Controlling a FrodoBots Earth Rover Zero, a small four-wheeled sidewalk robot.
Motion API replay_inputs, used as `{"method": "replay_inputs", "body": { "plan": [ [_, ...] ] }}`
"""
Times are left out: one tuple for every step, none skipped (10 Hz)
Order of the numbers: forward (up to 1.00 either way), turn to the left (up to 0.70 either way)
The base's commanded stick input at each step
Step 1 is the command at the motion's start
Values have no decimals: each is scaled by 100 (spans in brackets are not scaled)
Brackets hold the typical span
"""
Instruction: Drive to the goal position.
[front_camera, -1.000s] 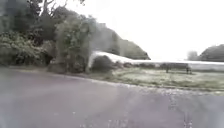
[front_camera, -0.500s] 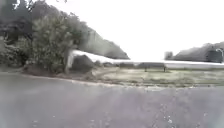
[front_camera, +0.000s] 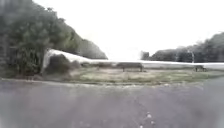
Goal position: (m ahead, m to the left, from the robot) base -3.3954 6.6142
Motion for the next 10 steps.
{"method": "replay_inputs", "body": {
  "plan": [
    [0,-45],
    [0,-45],
    [0,-45],
    [0,-45],
    [0,-45],
    [0,-45],
    [0,-45],
    [0,-45],
    [0,-45],
    [0,-45]
  ]
}}
